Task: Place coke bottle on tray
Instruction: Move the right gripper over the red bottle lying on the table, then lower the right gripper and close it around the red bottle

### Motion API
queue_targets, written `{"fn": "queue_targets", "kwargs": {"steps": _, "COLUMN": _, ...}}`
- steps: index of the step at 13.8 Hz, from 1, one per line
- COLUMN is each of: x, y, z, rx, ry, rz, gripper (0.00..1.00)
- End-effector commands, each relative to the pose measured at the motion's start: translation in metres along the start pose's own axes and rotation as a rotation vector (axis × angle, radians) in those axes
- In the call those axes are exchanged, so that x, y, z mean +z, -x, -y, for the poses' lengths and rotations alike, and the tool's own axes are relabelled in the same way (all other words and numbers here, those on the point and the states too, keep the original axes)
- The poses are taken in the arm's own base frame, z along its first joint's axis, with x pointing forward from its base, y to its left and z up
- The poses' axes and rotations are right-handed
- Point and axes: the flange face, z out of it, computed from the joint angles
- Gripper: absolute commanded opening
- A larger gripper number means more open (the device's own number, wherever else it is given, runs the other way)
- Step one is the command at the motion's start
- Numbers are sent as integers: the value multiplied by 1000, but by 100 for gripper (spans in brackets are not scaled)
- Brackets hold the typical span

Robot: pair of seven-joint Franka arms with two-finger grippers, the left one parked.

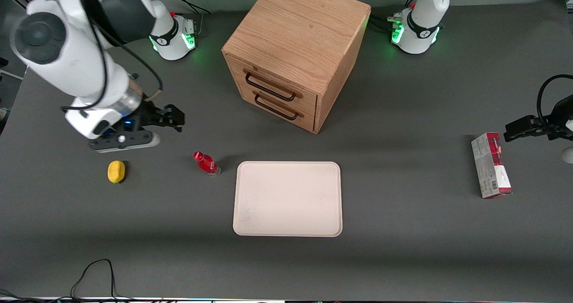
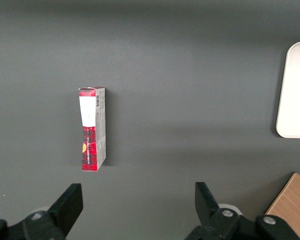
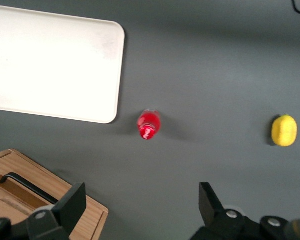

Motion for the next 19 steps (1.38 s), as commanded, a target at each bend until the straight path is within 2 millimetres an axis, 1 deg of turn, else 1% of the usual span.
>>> {"fn": "queue_targets", "kwargs": {"steps": 1, "x": 13, "y": -9, "z": 0, "rx": 19, "ry": -12, "rz": 2, "gripper": 100}}
{"fn": "queue_targets", "kwargs": {"steps": 6, "x": 67, "y": -3, "z": -3, "rx": 15, "ry": -15, "rz": -9, "gripper": 100}}
{"fn": "queue_targets", "kwargs": {"steps": 9, "x": 117, "y": 2, "z": -4, "rx": 14, "ry": -20, "rz": -24, "gripper": 100}}
{"fn": "queue_targets", "kwargs": {"steps": 13, "x": 168, "y": 10, "z": -4, "rx": 12, "ry": -28, "rz": -55, "gripper": 100}}
{"fn": "queue_targets", "kwargs": {"steps": 15, "x": 198, "y": 8, "z": -2, "rx": 11, "ry": -26, "rz": -51, "gripper": 100}}
{"fn": "queue_targets", "kwargs": {"steps": 19, "x": 225, "y": 2, "z": 0, "rx": 11, "ry": -22, "rz": -43, "gripper": 100}}
